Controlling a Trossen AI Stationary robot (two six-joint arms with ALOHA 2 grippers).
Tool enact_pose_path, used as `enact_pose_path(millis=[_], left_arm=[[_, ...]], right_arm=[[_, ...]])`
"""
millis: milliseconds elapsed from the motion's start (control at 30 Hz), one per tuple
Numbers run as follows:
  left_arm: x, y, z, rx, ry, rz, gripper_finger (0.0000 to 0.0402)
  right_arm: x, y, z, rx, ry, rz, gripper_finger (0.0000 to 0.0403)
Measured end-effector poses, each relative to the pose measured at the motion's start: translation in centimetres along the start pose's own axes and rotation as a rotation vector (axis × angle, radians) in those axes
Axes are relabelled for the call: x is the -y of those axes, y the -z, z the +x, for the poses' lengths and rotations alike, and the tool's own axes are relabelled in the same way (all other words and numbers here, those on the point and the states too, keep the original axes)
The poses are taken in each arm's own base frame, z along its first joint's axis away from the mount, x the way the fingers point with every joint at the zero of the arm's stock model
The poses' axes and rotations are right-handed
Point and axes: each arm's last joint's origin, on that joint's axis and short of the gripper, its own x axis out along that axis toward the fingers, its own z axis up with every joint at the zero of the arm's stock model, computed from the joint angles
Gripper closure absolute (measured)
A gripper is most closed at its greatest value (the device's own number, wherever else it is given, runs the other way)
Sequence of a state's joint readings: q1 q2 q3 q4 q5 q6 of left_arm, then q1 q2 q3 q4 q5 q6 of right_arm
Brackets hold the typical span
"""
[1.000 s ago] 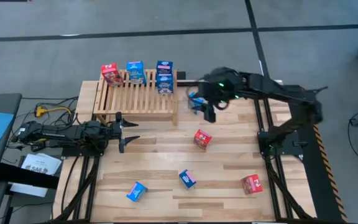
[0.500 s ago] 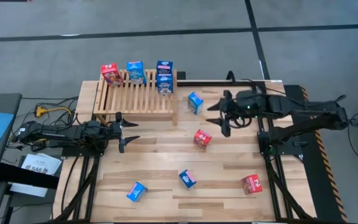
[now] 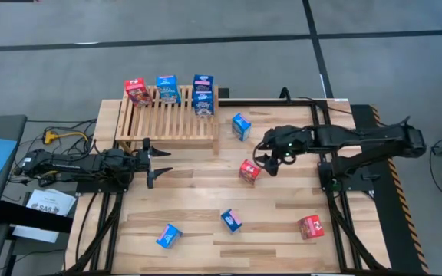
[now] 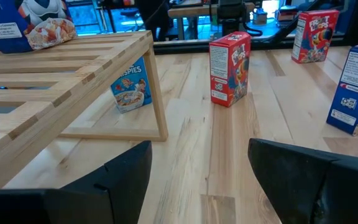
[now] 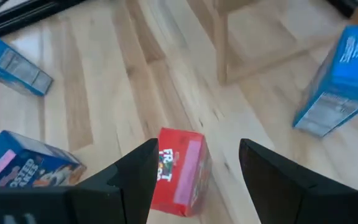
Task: Stack cereal on shelf
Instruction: Put the top red cereal box the aligned with the other red cereal box on the shelf
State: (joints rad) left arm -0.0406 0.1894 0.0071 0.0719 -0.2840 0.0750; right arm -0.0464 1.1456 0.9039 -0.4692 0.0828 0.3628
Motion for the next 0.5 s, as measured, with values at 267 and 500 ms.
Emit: enact_pose_path(millis=[267,500], left_arm=[[0.0,0.0,0.0,0.000,0.000,0.000,0.0143],[0.0,0.0,0.0,0.000,0.000,0.000,0.0143]], right_arm=[[-0.4,1.3,3.4,-0.141,0.051,0.064,0.0154],[-1.1,2.1,5.1,-0.190,0.075,0.105,0.0154]])
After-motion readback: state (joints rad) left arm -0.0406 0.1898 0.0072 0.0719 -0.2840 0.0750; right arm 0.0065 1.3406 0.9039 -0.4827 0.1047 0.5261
